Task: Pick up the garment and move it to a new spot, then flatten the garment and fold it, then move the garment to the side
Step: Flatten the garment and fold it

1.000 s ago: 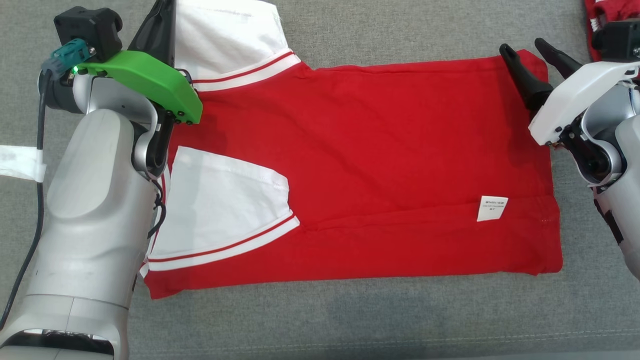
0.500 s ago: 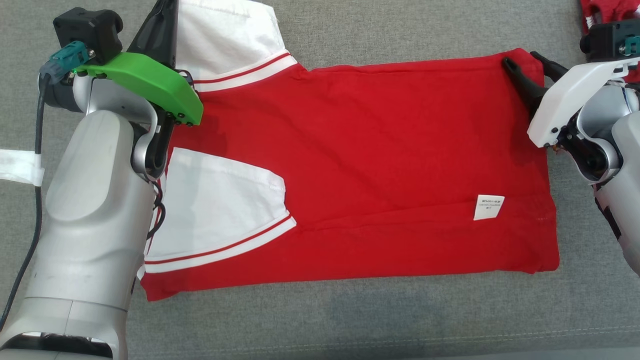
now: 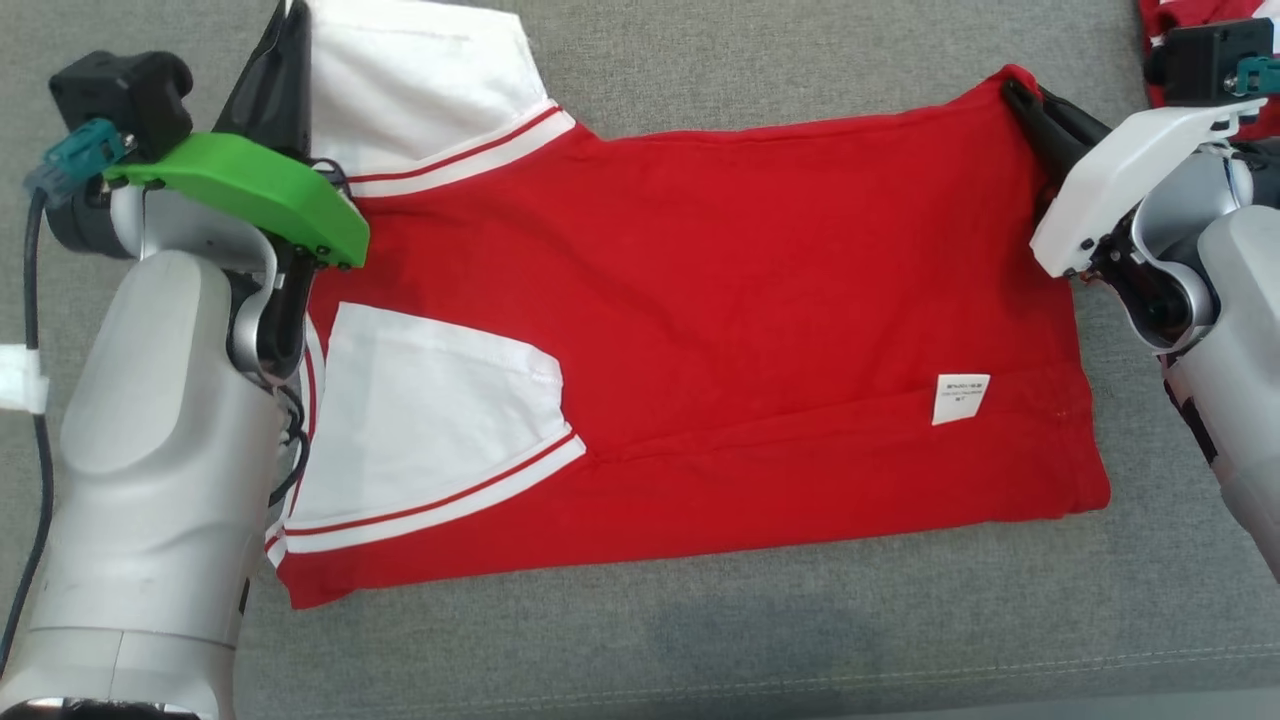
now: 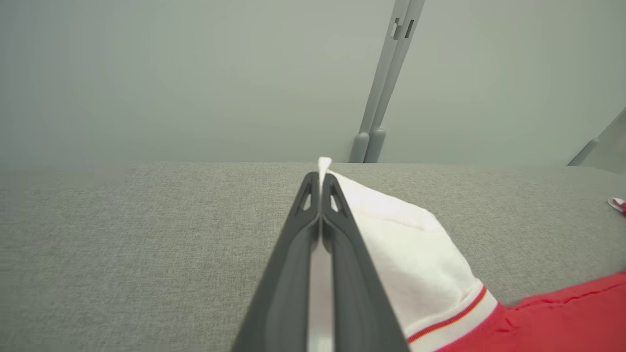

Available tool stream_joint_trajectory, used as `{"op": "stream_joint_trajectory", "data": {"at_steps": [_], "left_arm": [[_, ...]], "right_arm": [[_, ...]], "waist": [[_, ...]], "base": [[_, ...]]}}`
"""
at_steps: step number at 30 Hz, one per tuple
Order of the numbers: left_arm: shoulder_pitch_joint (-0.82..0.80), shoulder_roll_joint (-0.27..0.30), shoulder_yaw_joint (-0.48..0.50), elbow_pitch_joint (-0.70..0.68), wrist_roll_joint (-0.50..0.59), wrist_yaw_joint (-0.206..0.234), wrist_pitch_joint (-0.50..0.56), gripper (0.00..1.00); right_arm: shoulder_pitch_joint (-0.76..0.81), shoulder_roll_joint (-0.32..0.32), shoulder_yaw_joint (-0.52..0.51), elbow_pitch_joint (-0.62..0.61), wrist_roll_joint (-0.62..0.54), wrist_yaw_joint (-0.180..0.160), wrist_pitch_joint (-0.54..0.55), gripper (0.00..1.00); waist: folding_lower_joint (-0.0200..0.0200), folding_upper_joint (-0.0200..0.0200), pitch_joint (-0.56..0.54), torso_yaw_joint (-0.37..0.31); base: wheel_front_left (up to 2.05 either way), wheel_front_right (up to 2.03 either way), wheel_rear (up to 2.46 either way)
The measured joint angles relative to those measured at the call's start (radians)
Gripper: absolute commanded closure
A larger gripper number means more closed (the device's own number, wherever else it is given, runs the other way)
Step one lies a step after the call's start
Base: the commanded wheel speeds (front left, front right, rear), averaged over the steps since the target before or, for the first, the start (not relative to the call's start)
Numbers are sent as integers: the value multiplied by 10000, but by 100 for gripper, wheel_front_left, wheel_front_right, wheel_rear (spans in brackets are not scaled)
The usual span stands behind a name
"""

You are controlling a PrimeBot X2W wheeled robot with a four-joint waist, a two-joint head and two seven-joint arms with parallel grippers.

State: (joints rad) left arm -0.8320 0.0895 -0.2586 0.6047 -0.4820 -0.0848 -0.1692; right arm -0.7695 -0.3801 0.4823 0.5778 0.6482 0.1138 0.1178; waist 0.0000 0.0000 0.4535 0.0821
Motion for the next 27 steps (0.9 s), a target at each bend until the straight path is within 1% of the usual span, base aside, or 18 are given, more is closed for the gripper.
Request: {"op": "stream_joint_trajectory", "data": {"at_steps": [3,9,14,23,27], "left_arm": [[346,56,163,-113,-192,-42,-182,100],[985,150,320,-763,-431,-130,-535,100],[1986,228,408,-1315,-522,-174,-709,100],[4065,215,652,-2558,-566,-194,-796,100],[5103,146,646,-2987,-598,-151,-813,100]], "right_arm": [[4,94,12,8,2,2,-332,100],[292,228,8,-27,38,6,-1193,100],[1007,343,94,-136,52,92,-1950,100],[2369,435,219,-489,52,92,-3503,100],[3290,466,171,-516,174,92,-3570,100]], "waist": [[0,0,-101,-47],[0,0,-385,-113],[0,0,-701,-154],[0,0,-1446,-167],[0,0,-1834,-142]], "base": [[0,0,0],[0,0,0],[0,0,0],[0,0,0],[0,0,0]]}}
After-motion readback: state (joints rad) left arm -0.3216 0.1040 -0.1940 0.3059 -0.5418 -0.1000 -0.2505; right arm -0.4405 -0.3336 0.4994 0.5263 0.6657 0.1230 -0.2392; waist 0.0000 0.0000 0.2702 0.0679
